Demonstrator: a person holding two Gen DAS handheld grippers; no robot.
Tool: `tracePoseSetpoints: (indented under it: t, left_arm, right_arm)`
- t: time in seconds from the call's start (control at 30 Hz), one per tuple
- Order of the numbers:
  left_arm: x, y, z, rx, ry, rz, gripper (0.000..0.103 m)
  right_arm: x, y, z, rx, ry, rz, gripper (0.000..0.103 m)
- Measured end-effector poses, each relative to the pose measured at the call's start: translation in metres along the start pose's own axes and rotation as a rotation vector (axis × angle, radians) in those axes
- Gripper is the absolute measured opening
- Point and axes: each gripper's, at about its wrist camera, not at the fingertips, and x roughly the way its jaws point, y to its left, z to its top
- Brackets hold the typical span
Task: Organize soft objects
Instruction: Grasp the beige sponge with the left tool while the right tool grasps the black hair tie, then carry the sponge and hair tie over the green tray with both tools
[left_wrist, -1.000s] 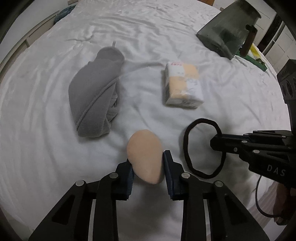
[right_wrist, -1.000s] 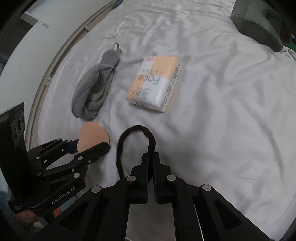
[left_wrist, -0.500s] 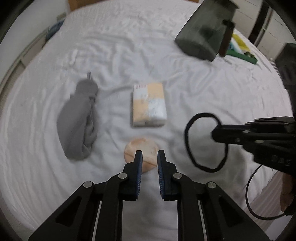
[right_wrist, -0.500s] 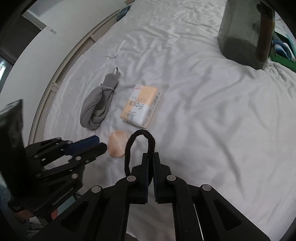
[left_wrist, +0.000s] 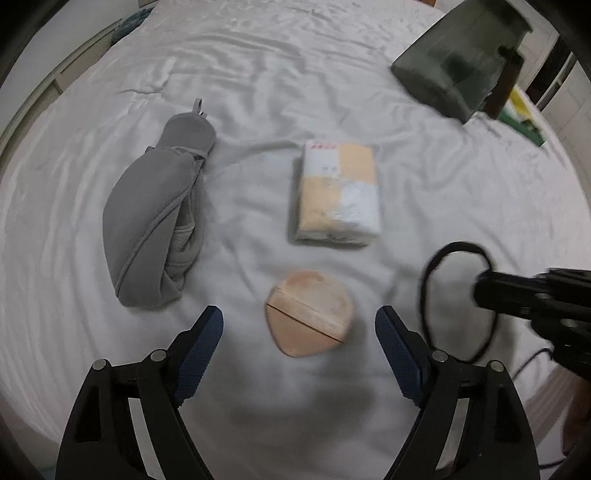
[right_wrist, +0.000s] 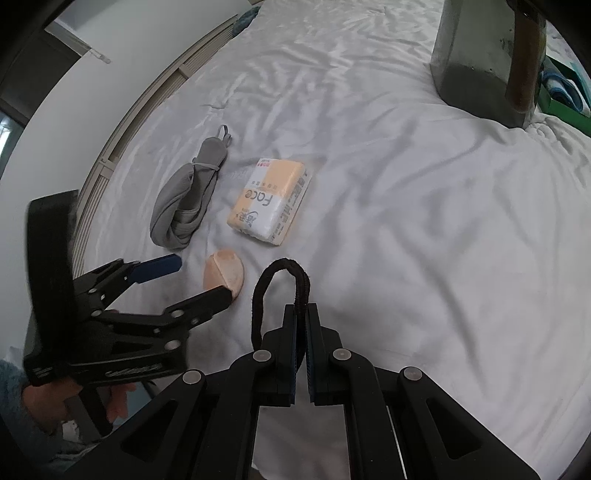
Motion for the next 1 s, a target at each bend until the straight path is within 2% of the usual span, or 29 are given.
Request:
tracePoseSetpoints:
  t: [0.07, 0.1, 0.23, 0.33, 0.37, 0.4, 1.0]
  left_arm:
    - [0.009, 0.002, -0.001, -0.004, 0.028, -0.02, 0.062]
    - [0.014, 0.002, -0.001, -0.004, 0.055, -0.042, 0.062]
    - [0.019, -0.002, -0.006, 0.023, 0.06, -0.02, 0.062]
    - [0.019, -0.001, -0.006, 0.032, 0.05, 0.01, 0.037]
    - [0.018, -0.001, -0.006, 0.037, 0.049, 0.019, 0.013]
    - [0.018, -0.001, -0.007, 0.047, 0.057, 0.029, 0.006]
    - [-0.02, -0.016, 0.003, 0.084, 0.038, 0.129, 0.005]
  right_arm:
    - [0.0, 0.001, 0.001, -0.001, -0.002, -0.002, 0.003]
    - [0.002, 0.002, 0.001, -0.001, -0.001, -0.005, 0.003]
    - [0.005, 0.003, 0.002, -0.003, 0.002, -0.009, 0.003]
    - [0.005, 0.003, 0.002, -0.004, 0.003, -0.012, 0.003]
    - [0.005, 0.003, 0.002, -0.003, 0.004, -0.014, 0.004]
    - [0.006, 0.003, 0.002, -0.003, 0.005, -0.013, 0.003]
    - [-0.006, 0.002, 0.004, -0.028, -0.013, -0.013, 0.003]
